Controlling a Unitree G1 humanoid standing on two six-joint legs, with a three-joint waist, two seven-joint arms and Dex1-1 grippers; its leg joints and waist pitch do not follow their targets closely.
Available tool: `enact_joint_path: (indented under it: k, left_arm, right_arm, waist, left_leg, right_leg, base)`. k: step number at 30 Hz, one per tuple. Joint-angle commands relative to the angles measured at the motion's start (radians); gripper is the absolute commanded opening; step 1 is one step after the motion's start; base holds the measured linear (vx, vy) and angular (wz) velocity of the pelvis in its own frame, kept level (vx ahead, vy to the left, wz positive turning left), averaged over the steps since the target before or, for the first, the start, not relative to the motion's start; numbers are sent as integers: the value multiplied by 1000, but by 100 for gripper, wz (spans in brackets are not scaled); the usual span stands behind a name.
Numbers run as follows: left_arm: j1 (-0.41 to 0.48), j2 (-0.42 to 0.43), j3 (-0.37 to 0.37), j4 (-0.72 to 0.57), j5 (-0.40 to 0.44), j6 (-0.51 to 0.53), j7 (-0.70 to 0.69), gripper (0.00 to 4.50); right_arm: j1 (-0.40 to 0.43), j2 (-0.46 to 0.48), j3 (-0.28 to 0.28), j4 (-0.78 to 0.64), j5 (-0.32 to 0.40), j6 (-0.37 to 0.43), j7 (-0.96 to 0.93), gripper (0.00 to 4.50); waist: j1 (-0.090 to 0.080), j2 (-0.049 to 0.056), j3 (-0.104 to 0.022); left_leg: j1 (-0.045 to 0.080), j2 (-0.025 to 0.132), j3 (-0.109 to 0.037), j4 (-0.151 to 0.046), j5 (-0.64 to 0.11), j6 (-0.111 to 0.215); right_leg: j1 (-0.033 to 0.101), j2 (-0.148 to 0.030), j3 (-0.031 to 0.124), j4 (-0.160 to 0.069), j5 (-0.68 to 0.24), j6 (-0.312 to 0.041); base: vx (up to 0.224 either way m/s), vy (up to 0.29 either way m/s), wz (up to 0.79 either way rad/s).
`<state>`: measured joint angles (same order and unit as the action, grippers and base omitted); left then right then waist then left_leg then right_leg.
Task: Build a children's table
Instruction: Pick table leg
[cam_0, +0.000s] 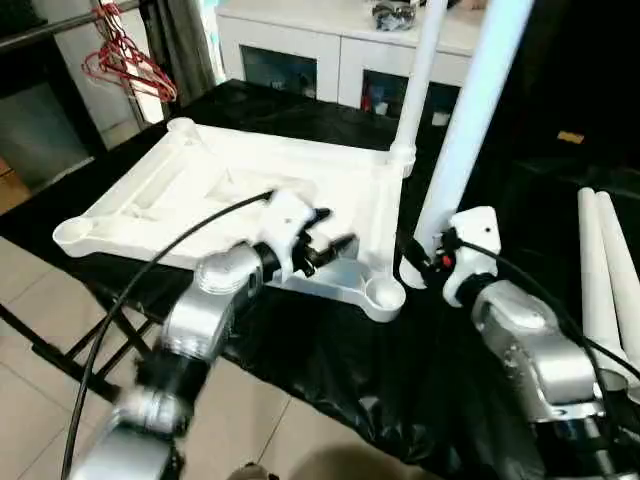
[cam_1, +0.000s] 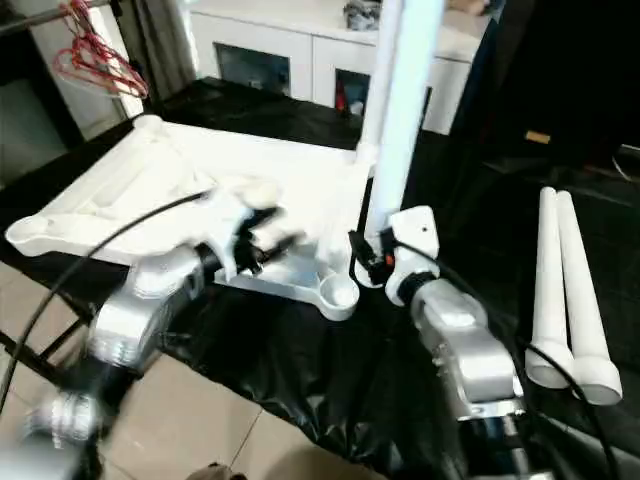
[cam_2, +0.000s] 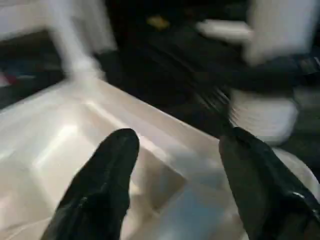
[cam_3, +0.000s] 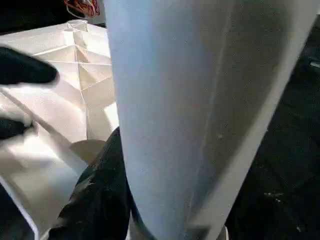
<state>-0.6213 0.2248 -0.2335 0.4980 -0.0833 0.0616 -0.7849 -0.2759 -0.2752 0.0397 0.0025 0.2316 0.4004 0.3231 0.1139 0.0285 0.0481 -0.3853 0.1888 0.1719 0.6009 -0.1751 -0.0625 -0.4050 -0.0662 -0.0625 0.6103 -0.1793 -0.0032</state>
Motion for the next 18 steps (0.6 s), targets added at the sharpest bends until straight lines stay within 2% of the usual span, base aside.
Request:
enact_joint_path:
  k: [1,2,4,5,6,7,10,14,16,17,18]
  left_arm:
    - [-24,5,-37,61,31,-15,-72,335]
    - [-47,21,-62,104,53,-14,-112,345]
    - [-80,47,-98,168,84,-29,-161,358]
    - [-112,65,-124,227,94,-34,-217,333]
    - [-115,67,-126,233,95,-34,-223,322]
    - [-133,68,-129,270,99,-53,-246,322]
    - [-168,61,-131,338,110,-66,-289,294]
    - [-222,52,-152,452,149,-116,-313,268]
    - [-238,48,-151,481,149,-128,-317,239]
    - [-249,47,-151,500,148,-132,-331,231]
    - [-255,46,-152,512,148,-134,-340,231]
  right_arm:
    - [-6,-10,-24,-26,7,-5,18,191]
    - [-7,-16,-26,-26,3,-8,24,191]
    - [-7,-26,-30,-30,2,-7,29,191]
    - [-7,-35,-38,-38,6,-1,32,191]
    - [-7,-35,-39,-40,6,0,32,191]
    - [-7,-39,-42,-44,12,5,34,191]
    - [-5,-45,-43,-46,12,6,40,191]
    - [-1,-49,-33,-47,3,6,54,191]
    - [-1,-50,-31,-47,1,5,57,191]
    - [-1,-49,-30,-46,-1,3,57,191]
    - [-1,-49,-30,-45,-3,2,57,191]
  waist:
    - [1,-9,-70]
    - [-1,20,-72]
    - [-6,5,-74]
    - [-7,9,-73]
    - [-9,7,-76]
    - [-9,13,-76]
    - [-9,14,-74]
    - [-11,18,-72]
    - [-10,25,-74]
    - [-10,37,-74]
    - [-12,30,-73]
  left_leg:
    - [15,33,-14,-74,-184,-10]
    - [18,30,-13,-69,-175,-7]
    - [15,27,-13,-67,-167,0]
    - [13,24,-13,-67,-165,4]
    - [14,24,-12,-65,-153,8]
    - [14,26,-13,-65,-148,9]
    - [16,27,-11,-63,-151,20]
    - [18,29,-12,-65,-182,19]
    - [17,30,-15,-64,-181,20]
    - [19,30,-15,-63,-185,18]
    - [19,30,-15,-65,-195,17]
  right_leg:
    - [52,-76,47,-70,-185,-126]
    - [48,-75,48,-69,-159,-140]
    - [57,-71,46,-67,-123,-152]
    - [58,-72,46,-69,-129,-153]
    - [60,-72,46,-67,-124,-160]
    - [60,-74,46,-65,-118,-168]
    - [60,-75,45,-68,-129,-192]
    - [60,-75,43,-73,-156,-201]
    - [62,-77,43,-70,-138,-212]
    - [60,-76,43,-70,-136,-214]
    - [63,-76,43,-72,-137,-218]
  base:
    - [0,0,0]
    - [0,0,0]
    - [0,0,0]
    - [0,0,0]
    - [0,0,0]
    - [0,0,0]
    - [0,0,0]
    - [0,0,0]
    - [0,0,0]
    - [0,0,0]
    - [0,0,0]
